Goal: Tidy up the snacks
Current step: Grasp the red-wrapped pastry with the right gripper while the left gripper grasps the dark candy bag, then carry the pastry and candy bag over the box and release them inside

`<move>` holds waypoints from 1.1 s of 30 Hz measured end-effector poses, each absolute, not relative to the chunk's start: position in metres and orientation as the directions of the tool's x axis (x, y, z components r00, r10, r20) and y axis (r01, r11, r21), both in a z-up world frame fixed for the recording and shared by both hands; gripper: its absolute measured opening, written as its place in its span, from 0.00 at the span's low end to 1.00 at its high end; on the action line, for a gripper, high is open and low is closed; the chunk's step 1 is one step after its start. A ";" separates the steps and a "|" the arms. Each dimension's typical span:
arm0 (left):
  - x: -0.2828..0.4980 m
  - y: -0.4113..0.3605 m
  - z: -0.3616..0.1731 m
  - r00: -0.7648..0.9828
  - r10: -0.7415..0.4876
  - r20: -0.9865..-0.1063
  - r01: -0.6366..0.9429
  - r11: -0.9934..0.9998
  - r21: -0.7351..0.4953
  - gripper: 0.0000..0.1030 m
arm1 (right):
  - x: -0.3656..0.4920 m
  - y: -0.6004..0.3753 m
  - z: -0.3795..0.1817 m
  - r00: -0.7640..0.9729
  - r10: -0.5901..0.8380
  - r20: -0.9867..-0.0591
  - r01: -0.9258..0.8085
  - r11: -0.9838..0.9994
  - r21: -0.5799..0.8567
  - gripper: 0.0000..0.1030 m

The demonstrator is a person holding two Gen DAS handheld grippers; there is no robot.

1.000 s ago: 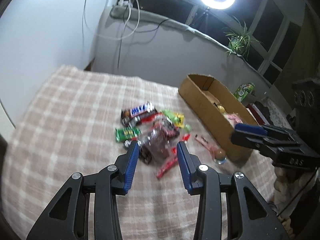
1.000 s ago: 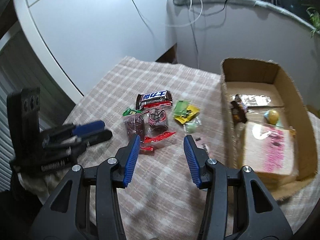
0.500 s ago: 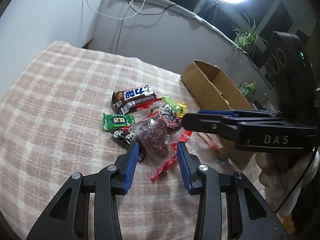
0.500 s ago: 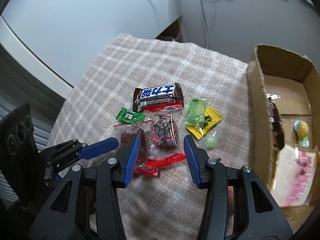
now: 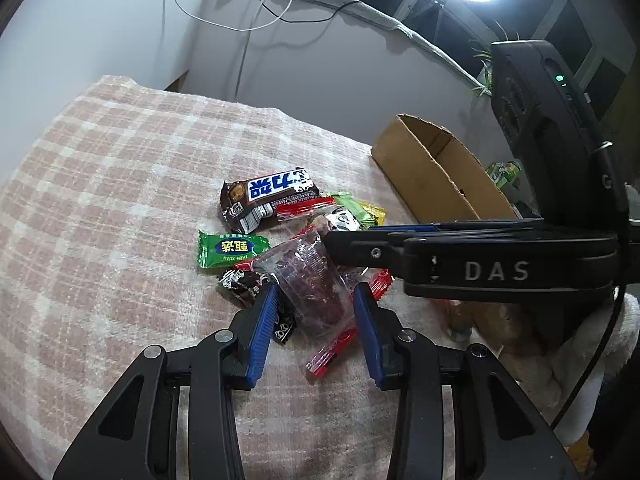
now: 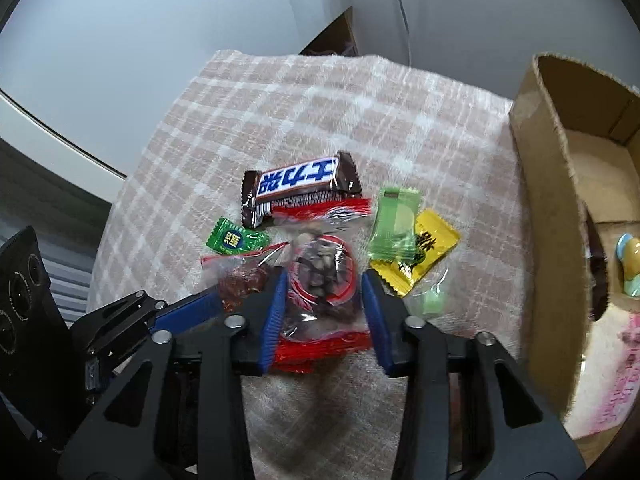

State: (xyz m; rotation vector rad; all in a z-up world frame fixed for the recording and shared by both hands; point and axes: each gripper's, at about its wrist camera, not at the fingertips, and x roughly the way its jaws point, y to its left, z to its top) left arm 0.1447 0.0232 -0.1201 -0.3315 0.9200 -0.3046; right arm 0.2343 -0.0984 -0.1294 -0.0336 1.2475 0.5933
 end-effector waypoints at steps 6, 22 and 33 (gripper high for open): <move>0.146 0.021 -0.124 0.570 -0.397 -0.720 0.119 0.906 -0.406 0.30 | 0.233 -0.100 -0.129 0.185 0.419 -0.889 -0.440 0.844 0.306 0.35; 0.134 0.035 -0.113 0.605 -0.373 -0.704 0.108 0.914 -0.392 0.24 | 0.215 -0.115 -0.105 0.246 0.454 -0.856 -0.448 0.837 0.315 0.34; 0.133 0.035 -0.090 0.634 -0.386 -0.671 0.135 0.909 -0.395 0.24 | 0.203 -0.150 -0.069 0.328 0.476 -0.816 -0.443 0.840 0.312 0.34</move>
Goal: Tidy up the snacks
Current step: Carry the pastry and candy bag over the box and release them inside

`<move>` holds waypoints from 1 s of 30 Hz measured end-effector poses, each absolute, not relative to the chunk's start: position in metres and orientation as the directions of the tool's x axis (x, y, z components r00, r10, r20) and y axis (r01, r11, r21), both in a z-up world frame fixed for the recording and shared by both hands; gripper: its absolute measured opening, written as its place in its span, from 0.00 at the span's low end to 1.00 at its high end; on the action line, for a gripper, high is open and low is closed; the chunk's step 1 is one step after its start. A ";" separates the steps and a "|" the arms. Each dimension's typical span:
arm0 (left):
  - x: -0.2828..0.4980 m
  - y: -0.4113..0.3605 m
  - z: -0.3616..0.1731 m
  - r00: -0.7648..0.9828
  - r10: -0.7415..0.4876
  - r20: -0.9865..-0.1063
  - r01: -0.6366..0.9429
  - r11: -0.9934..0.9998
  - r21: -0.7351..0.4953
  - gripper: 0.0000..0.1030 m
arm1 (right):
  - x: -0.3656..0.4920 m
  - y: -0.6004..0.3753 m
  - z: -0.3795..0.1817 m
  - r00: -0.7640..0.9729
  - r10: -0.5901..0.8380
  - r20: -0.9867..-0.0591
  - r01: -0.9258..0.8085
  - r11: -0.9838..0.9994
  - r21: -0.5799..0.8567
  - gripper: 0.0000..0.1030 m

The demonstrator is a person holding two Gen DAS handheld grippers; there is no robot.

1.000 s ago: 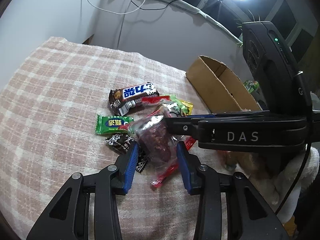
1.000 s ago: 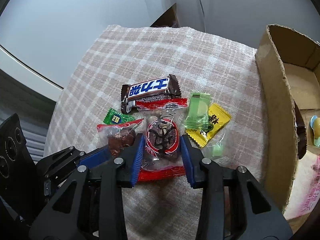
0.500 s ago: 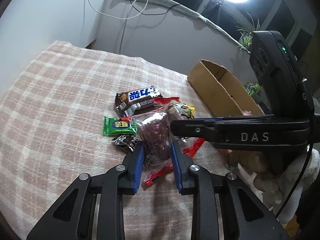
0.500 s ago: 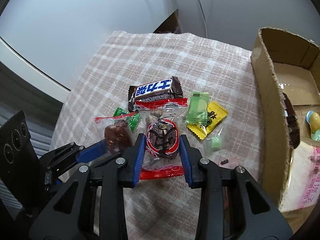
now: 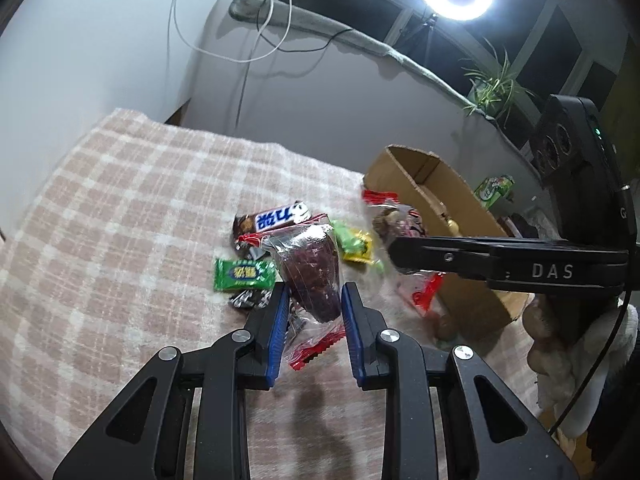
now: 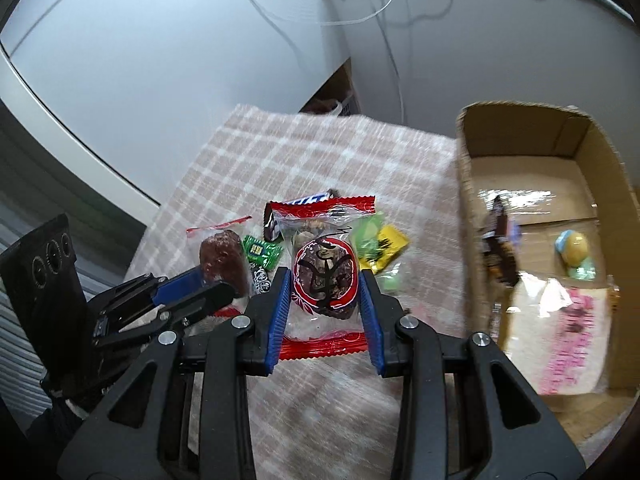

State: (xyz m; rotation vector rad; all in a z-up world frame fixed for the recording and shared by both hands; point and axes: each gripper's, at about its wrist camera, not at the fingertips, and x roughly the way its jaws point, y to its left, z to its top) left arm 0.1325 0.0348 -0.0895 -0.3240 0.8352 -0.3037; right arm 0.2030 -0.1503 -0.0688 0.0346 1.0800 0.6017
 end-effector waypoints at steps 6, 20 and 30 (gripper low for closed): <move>0.140 0.029 -0.075 0.653 -0.391 -0.649 0.157 0.908 -0.389 0.24 | 0.197 -0.187 -0.053 0.392 0.465 -0.794 -0.409 0.861 0.303 0.34; 0.169 -0.012 -0.044 0.665 -0.418 -0.619 0.248 0.905 -0.345 0.24 | 0.206 -0.255 -0.032 0.479 0.393 -0.785 -0.333 0.909 0.251 0.34; 0.188 -0.048 -0.032 0.660 -0.428 -0.618 0.307 0.904 -0.298 0.24 | 0.221 -0.285 -0.034 0.513 0.355 -0.782 -0.295 0.928 0.227 0.34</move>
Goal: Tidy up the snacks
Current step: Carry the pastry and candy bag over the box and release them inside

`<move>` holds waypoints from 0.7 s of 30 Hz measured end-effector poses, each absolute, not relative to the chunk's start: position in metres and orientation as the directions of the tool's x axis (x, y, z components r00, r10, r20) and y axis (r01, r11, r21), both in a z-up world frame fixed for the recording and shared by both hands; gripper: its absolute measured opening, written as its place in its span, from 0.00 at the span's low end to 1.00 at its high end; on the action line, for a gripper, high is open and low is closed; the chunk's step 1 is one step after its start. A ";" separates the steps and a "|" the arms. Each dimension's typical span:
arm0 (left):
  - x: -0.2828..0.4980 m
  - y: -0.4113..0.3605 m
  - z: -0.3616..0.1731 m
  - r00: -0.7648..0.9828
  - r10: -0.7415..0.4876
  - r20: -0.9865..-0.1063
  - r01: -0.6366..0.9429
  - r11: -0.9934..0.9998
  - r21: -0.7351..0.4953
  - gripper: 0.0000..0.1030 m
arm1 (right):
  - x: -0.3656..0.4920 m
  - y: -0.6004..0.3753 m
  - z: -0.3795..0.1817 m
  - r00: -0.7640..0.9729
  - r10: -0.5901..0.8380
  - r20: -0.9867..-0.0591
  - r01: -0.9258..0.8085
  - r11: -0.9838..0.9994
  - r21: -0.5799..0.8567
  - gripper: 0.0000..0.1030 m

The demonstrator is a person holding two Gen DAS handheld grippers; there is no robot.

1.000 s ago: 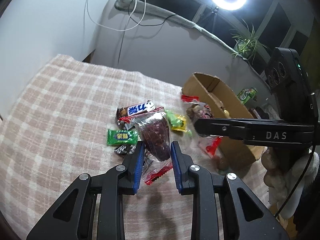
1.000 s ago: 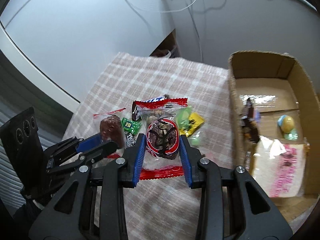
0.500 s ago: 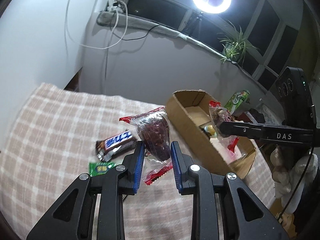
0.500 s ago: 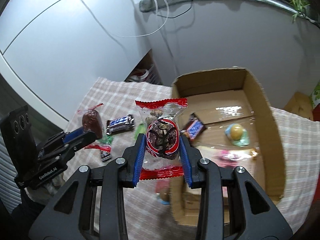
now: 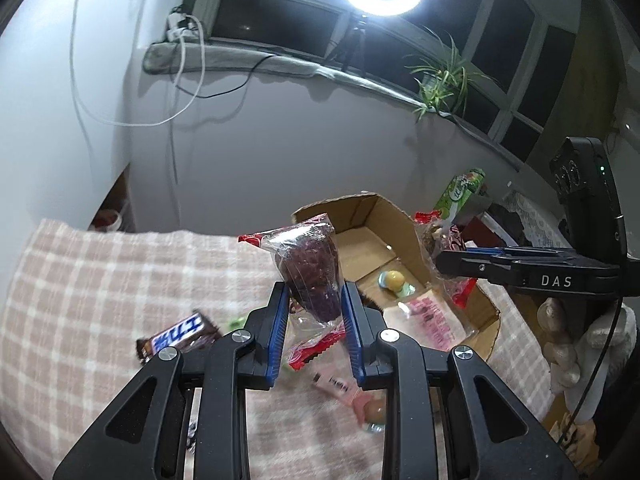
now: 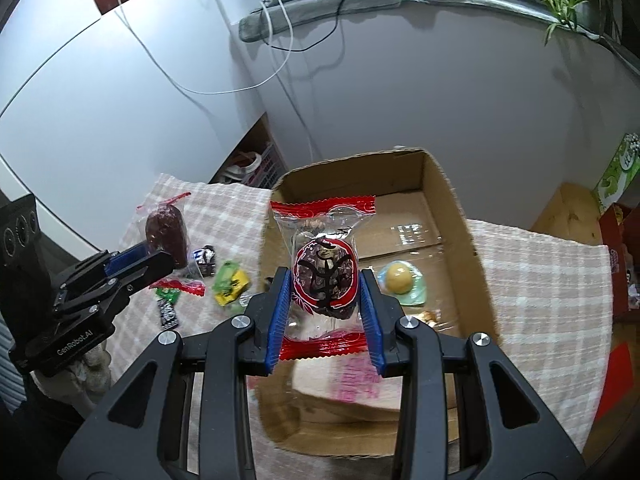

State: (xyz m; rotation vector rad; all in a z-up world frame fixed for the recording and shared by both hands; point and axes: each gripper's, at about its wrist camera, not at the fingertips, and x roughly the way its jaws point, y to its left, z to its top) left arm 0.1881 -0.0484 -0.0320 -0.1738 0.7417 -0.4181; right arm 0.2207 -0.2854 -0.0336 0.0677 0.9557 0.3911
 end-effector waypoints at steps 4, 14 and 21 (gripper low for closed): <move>0.199 -0.063 -0.031 0.655 -0.424 -0.625 0.325 0.905 -0.274 0.24 | 0.230 -0.296 -0.038 0.516 0.341 -0.786 -0.281 0.934 0.221 0.34; 0.230 -0.097 -0.039 0.630 -0.416 -0.656 0.355 0.905 -0.233 0.24 | 0.257 -0.325 -0.055 0.512 0.323 -0.796 -0.227 0.945 0.237 0.34; 0.251 -0.114 -0.047 0.611 -0.407 -0.679 0.366 0.906 -0.214 0.24 | 0.271 -0.336 -0.066 0.503 0.317 -0.804 -0.213 0.947 0.241 0.34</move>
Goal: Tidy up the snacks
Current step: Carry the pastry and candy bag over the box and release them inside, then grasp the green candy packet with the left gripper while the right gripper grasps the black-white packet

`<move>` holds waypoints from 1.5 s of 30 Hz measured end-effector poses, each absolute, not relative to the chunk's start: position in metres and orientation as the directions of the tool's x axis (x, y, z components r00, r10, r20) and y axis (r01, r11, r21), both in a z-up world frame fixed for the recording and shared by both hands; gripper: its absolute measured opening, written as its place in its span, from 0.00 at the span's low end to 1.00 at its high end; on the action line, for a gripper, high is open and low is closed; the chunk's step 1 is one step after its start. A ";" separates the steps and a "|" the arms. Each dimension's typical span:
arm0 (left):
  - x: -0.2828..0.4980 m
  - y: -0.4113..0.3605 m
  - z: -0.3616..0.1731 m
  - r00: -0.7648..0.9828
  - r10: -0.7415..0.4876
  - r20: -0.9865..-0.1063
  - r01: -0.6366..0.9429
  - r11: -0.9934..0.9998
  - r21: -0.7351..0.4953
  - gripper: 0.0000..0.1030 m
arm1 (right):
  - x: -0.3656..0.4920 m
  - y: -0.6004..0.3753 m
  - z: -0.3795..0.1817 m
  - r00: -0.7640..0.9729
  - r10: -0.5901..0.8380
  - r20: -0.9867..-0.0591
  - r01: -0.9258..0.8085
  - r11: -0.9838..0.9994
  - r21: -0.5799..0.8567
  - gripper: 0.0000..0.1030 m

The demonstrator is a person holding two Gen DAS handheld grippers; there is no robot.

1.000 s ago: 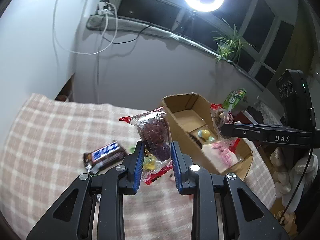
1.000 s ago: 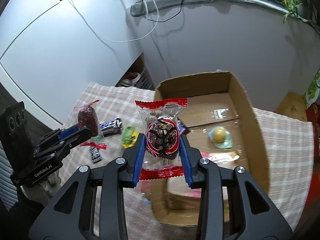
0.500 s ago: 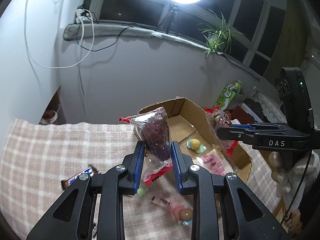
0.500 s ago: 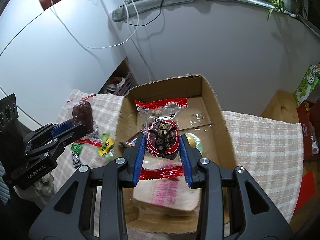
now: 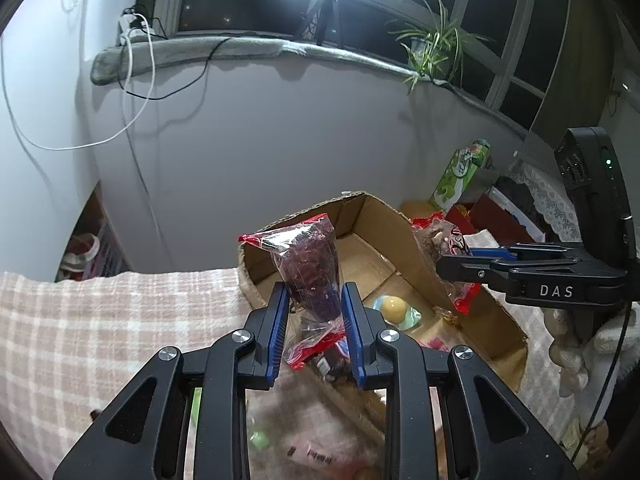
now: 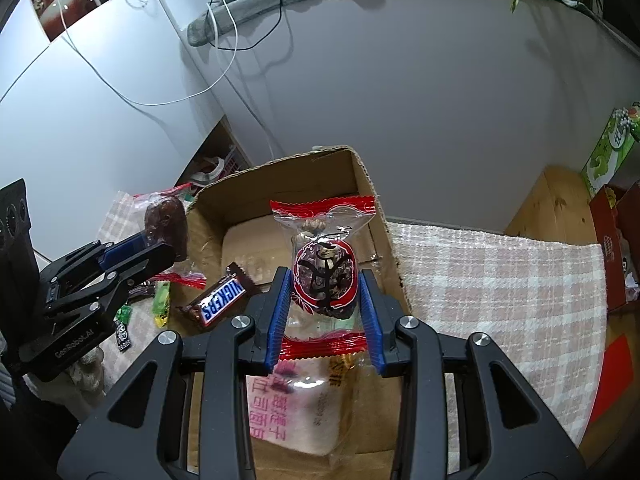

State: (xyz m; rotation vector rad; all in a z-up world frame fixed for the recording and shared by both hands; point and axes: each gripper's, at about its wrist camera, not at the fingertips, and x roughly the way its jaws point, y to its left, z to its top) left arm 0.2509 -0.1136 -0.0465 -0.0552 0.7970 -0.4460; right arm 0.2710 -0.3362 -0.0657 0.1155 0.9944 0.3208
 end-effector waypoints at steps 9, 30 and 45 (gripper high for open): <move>0.266 -0.129 -0.055 0.589 -0.406 -0.699 0.375 0.903 -0.209 0.24 | 0.280 -0.337 -0.075 0.488 0.323 -0.811 -0.222 0.944 0.242 0.34; 0.270 -0.136 -0.056 0.585 -0.397 -0.707 0.378 0.905 -0.196 0.49 | 0.271 -0.336 -0.063 0.535 0.294 -0.792 -0.226 0.953 0.201 0.67; 0.238 -0.121 -0.034 0.612 -0.415 -0.673 0.377 0.902 -0.213 0.49 | 0.233 -0.322 -0.033 0.573 0.291 -0.766 -0.236 0.954 0.186 0.67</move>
